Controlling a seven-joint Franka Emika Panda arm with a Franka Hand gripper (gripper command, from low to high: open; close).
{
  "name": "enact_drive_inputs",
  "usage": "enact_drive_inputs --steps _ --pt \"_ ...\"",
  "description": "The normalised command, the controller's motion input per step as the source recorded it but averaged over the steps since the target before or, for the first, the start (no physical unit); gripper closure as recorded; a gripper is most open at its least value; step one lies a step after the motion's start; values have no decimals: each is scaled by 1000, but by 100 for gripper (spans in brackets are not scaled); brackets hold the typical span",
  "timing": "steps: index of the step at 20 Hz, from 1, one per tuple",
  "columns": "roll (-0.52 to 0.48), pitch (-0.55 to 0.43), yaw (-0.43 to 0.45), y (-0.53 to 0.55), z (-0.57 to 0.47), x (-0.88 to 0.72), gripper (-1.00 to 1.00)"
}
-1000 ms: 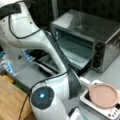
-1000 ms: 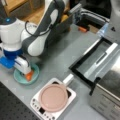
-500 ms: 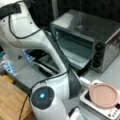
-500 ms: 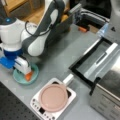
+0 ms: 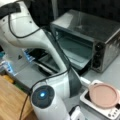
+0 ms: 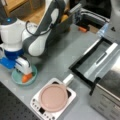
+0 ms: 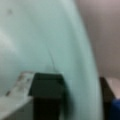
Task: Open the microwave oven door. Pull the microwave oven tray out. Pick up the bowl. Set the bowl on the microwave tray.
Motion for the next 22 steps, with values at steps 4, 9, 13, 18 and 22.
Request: enact_drive_inputs --steps 4,9,13,18,22 --pt "230 -50 -82 -34 61 -156 100" --pt "230 -6 -97 -46 157 -173 100" --pt "240 32 -116 2 290 -182 100" --pt "197 21 -152 78 251 -138 100" --pt "166 39 -166 164 231 -149 100"
